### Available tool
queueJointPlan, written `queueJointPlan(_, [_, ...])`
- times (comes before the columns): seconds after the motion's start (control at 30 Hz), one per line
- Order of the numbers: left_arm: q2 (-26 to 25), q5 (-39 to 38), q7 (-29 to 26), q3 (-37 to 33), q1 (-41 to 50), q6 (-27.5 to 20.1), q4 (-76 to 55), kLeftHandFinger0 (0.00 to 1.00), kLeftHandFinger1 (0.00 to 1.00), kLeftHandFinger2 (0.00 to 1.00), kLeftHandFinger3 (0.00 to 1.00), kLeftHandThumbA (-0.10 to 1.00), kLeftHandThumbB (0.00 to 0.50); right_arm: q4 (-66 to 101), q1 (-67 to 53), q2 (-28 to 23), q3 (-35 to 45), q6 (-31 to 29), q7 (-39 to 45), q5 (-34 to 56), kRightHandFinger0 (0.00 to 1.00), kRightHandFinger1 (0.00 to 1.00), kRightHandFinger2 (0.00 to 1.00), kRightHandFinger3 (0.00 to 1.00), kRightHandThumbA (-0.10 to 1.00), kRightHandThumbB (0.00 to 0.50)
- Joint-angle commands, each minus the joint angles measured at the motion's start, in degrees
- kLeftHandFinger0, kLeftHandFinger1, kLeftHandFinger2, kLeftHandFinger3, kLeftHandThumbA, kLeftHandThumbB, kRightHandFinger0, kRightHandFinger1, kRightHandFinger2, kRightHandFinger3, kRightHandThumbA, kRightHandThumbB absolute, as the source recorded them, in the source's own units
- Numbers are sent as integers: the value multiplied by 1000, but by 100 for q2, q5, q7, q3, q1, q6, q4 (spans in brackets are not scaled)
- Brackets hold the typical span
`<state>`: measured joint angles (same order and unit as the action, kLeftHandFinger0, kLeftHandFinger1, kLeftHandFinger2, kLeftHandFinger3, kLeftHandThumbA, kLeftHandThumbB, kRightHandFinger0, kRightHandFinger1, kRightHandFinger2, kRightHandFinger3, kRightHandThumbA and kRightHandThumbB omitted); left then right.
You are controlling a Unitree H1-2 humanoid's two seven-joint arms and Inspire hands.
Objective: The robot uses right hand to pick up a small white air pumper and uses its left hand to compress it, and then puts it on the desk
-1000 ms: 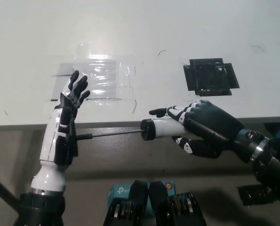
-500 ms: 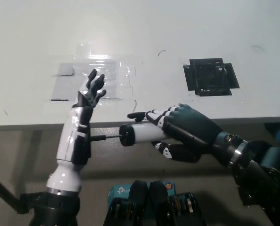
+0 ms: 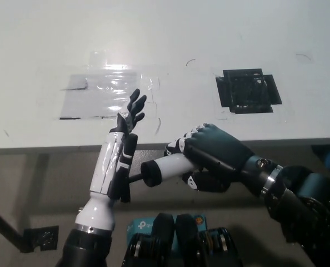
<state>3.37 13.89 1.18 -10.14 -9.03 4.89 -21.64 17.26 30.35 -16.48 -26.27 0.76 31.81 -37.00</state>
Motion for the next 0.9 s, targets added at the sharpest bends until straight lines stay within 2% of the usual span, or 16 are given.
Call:
queueJointPlan(0.0, [124,122,-4,-152,-29,-75,-60,1000,1000,1000,1000,1000,171,131,171,151,-106,-153,76,92,0,67,322,3,-100,157])
queueJointPlan(0.03, [98,95,6,-119,-18,-78,-74,1000,1000,1000,1000,1000,177,90,161,145,-89,-213,33,133,0,70,378,0,-100,163])
queueJointPlan(0.1, [-28,-58,37,30,40,-95,-148,1000,1000,1000,1000,1000,196,61,130,120,-61,-236,-26,85,0,149,558,54,-100,171])
queueJointPlan(0.13, [-89,-104,47,99,57,-101,-183,1000,1000,1000,1000,1000,189,36,133,109,-48,-229,-35,69,0,260,687,206,-100,170])
queueJointPlan(0.17, [-144,-119,48,157,67,-107,-202,1000,1000,1000,1000,1000,177,9,133,86,-36,-250,-55,58,0,367,748,468,-100,181])
queueJointPlan(0.2, [-231,-168,48,257,138,-108,-255,1000,1000,1000,1000,1000,176,-25,104,52,-35,-279,-77,32,0,436,758,698,-100,169])
queueJointPlan(0.23, [-294,-254,57,345,155,-99,-276,1000,1000,1000,1000,1000,182,-39,97,13,-16,-256,-66,0,8,480,754,798,-100,154])
queueJointPlan(0.3, [-460,-462,77,550,204,-148,-305,1000,1000,1000,1000,1000,187,-157,96,-56,45,-292,-96,46,21,504,754,835,-100,145])
queueJointPlan(0.43, [-805,-923,38,1110,395,-294,-349,1000,1000,1000,1000,1000,163,-506,187,-280,231,-509,-279,27,24,522,760,876,-100,146])
queueJointPlan(0.5, [-930,-1121,54,1338,464,-231,-365,1000,1000,1000,1000,1000,165,-546,282,-408,337,-380,-195,-46,35,546,794,921,-100,133])
queueJointPlan(0.57, [-1071,-1236,68,1524,539,-341,-287,1000,1000,1000,1000,1000,152,-672,371,-490,486,-376,-313,-81,43,545,797,936,-100,153])
queueJointPlan(0.63, [-1243,-1342,35,1805,691,-433,-232,1000,1000,1000,1000,1000,140,-1065,638,-555,607,-432,-415,-83,46,540,815,1000,-100,143])
queueJointPlan(0.67, [-1261,-1398,50,1854,727,-471,-206,1000,1000,1000,1000,1000,131,-1160,718,-600,658,-428,-425,-96,51,547,833,1000,-100,128])
queueJointPlan(0.73, [-1298,-1445,65,1933,906,-637,-78,1000,1000,1000,1000,1000,118,-1551,1021,-665,900,-240,-425,40,52,528,805,1000,-100,124])
queueJointPlan(0.8, [-1265,-1434,79,1917,1098,-733,21,1000,1000,1000,1000,1000,118,-1835,1211,-685,1003,-122,-370,60,54,471,779,895,-100,102])
queueJointPlan(0.87, [-1231,-1446,135,1855,1328,-793,161,1000,1000,1000,1000,1000,105,-2381,1450,-709,1083,-206,-565,-6,61,470,799,893,-100,106])
